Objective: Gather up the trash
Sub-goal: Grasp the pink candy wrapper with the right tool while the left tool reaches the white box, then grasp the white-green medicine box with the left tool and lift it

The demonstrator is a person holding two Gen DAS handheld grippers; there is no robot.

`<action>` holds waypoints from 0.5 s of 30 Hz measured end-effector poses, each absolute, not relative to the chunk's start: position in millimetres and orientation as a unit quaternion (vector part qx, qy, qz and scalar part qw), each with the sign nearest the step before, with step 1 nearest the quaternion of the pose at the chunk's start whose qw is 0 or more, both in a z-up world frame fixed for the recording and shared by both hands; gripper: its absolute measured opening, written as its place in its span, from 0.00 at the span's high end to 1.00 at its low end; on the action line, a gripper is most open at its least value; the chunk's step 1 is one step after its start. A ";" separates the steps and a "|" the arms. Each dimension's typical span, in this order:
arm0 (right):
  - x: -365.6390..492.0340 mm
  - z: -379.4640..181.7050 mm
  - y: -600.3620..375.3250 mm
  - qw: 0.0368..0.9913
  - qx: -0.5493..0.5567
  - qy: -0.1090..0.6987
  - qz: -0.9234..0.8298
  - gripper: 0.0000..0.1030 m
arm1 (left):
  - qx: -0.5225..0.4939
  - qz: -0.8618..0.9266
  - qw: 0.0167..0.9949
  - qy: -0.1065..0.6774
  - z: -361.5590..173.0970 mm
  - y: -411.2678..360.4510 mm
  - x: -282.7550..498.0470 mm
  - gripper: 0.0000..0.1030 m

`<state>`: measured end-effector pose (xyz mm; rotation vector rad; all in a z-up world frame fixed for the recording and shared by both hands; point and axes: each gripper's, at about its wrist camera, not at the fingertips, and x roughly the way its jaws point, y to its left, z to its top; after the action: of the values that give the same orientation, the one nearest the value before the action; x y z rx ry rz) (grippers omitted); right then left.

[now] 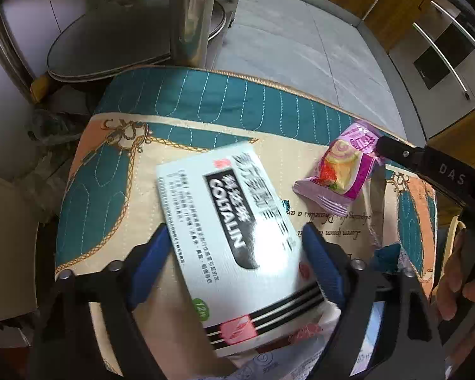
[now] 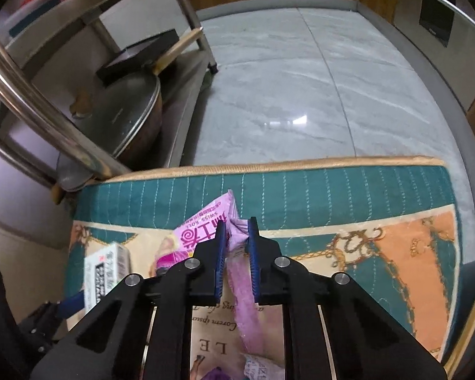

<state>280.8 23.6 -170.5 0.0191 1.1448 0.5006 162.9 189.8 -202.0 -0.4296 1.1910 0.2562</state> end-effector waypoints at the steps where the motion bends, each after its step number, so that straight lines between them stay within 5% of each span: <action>1: 280.7 -167.6 21.5 0.813 0.010 0.533 0.235 0.87 | -0.205 0.118 0.800 0.551 -198.8 190.0 162.1 0.25; 15: 258.7 -98.6 -20.5 0.855 0.044 0.457 0.243 0.89 | -0.159 0.108 0.861 0.470 -142.2 161.4 144.3 0.26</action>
<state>258.7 -20.5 -98.6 0.0916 0.9611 0.5103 144.3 161.4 -142.2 -0.3326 0.9869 0.2256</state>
